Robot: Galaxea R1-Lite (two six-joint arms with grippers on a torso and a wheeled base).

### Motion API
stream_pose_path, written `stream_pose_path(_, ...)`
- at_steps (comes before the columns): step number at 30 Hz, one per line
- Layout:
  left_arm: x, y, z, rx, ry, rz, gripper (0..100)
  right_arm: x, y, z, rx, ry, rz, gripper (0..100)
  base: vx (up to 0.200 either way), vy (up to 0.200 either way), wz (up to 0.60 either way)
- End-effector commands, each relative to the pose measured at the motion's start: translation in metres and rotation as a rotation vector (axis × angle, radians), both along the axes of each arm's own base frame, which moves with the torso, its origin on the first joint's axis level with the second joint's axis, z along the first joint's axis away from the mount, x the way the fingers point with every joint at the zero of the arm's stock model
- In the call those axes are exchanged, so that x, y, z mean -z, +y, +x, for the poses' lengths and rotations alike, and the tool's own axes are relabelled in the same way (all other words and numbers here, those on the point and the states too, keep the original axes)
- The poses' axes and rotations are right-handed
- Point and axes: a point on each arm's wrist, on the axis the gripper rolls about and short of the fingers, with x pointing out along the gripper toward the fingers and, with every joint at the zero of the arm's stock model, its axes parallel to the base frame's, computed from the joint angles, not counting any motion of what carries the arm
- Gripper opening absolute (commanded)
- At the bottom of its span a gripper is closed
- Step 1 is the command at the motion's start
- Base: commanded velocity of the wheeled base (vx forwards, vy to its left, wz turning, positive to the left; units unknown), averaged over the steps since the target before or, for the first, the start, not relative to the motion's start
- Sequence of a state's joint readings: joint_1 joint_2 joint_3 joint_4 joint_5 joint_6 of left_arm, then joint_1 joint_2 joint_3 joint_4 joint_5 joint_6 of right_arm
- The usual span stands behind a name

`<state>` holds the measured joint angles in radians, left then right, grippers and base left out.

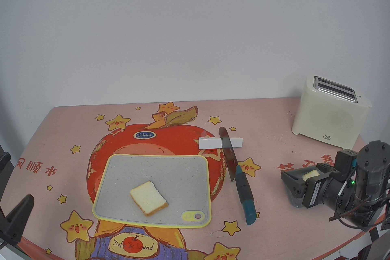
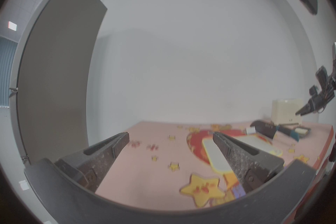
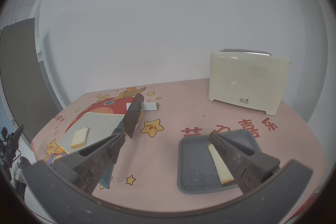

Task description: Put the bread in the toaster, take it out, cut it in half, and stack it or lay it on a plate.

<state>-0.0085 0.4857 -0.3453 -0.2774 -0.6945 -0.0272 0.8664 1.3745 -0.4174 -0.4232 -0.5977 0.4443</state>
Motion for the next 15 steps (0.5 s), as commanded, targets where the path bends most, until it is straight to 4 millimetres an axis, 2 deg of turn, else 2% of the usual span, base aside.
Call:
stream_pose_path(1, -0.005, -0.001, 0.025, 0.047, 0.063, 0.004, 100, 0.002, 0.0, 0.0, -0.001, 0.006, -0.006, 100, 0.0, 0.0, 0.0)
stream_pose_path(5, -0.011, -0.001, 0.032, 0.043, 0.065, 0.0, 100, 0.002, 0.0, 0.0, -0.001, 0.006, -0.006, 100, 0.0, 0.0, 0.0)
stream_pose_path(15, -0.019, -0.001, 0.03, 0.043, 0.092, -0.065, 100, 0.007, 0.002, 0.002, 0.001, 0.022, -0.022, 100, 0.0, 0.0, 0.0)
